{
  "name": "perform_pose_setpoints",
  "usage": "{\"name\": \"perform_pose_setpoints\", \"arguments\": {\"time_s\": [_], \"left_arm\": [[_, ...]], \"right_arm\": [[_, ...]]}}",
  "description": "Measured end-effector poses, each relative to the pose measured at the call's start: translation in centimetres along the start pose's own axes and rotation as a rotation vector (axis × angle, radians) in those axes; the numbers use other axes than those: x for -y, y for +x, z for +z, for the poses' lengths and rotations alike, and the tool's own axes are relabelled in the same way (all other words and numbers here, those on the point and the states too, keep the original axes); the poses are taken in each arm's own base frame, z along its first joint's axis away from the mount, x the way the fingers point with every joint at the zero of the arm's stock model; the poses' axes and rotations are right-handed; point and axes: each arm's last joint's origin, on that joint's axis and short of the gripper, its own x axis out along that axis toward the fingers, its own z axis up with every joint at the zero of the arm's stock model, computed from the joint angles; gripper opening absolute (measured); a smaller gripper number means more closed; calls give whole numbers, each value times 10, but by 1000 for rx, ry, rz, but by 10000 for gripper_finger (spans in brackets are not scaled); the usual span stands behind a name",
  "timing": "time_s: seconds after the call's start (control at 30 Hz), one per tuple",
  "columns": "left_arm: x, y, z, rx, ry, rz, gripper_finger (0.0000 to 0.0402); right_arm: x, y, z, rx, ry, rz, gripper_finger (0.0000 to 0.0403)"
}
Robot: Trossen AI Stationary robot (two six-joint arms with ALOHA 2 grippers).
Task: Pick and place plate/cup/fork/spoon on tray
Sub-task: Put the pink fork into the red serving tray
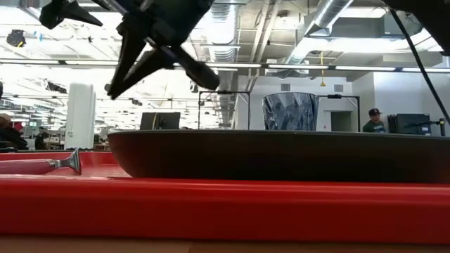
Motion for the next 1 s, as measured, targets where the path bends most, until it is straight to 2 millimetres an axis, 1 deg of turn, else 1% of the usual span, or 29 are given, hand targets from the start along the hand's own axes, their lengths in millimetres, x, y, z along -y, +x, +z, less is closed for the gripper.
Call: {"name": "perform_pose_setpoints", "arguments": {"time_s": [0.13, 0.23, 0.37, 0.47, 0.53, 0.6, 0.63, 0.7, 0.73, 0.77, 0.8, 0.87, 0.93, 1.0], "left_arm": [[0, 0, 0, 0, 1, 2, 199], [0, 0, 0, 0, 1, 2, 199], [0, 0, 0, -3, 1, -1, 199], [2, 2, -1, -34, 3, -31, 196], [2, 5, -5, -82, 16, -53, 185], [-1, 10, -12, -152, 46, -46, 159], [-2, 12, -17, -193, 58, -48, 139], [-6, 19, -29, -298, 74, -62, 84], [-7, 23, -36, -351, 75, -87, 51], [-8, 28, -42, -407, 72, -125, 26], [-8, 33, -49, -457, 68, -165, 15], [-10, 43, -63, -541, 51, -224, 7], [-10, 53, -77, -609, 27, -263, 2], [-8, 59, -86, -657, 28, -296, 1]], "right_arm": [[3, 3, 3, 0, 15, -8, 10], [4, 10, 2, 0, -4, -7, 5], [1, 17, 2, 7, -10, 49, 4], [2, 17, 2, 7, -11, 44, 3], [-2, 8, 4, 22, -10, 53, 3], [-10, -13, 5, 32, -15, 80, 3], [-16, -30, 5, 36, -19, 100, 3], [-27, -72, 2, 42, -35, 118, 3], [-31, -95, 1, 56, -38, 123, 3], [-34, -118, -2, 79, -35, 117, 3], [-34, -141, -5, 105, -35, 99, 3], [-33, -186, -12, 178, -26, 69, 3], [-26, -225, -19, 258, 5, 24, 3], [-18, -257, -27, 334, 34, -24, 3]]}}
